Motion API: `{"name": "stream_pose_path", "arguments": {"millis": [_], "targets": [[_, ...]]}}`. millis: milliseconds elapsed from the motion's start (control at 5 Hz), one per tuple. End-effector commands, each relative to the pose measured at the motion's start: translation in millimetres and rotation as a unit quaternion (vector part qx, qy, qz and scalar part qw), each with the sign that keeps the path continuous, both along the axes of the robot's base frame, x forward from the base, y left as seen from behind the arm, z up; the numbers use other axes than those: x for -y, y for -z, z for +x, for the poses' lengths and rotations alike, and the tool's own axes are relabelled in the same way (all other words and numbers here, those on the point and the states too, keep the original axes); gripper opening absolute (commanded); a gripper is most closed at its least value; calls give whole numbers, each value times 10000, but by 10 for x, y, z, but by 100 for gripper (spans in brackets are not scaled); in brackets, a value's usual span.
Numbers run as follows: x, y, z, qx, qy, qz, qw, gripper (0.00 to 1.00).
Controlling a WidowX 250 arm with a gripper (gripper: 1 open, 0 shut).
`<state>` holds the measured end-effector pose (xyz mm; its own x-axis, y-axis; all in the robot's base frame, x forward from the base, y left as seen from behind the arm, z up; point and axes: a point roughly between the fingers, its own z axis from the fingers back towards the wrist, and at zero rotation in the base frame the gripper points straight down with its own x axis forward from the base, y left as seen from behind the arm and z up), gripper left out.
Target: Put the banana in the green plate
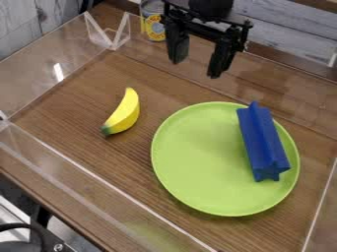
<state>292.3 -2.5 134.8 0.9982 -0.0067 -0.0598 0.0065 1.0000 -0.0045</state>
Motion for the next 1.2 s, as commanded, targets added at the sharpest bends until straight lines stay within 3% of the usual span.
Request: {"name": "stream_pose_path", "arguments": {"millis": [0,400,800,1000], "targets": [[-116,61,-49,1,-29,5,10000,100],[-478,144,-256,216,-57,10,9997,100],[-692,249,-336,384,-16,-10,9993,100],[-732,295,-356,382,-5,-26,9993,100]]}}
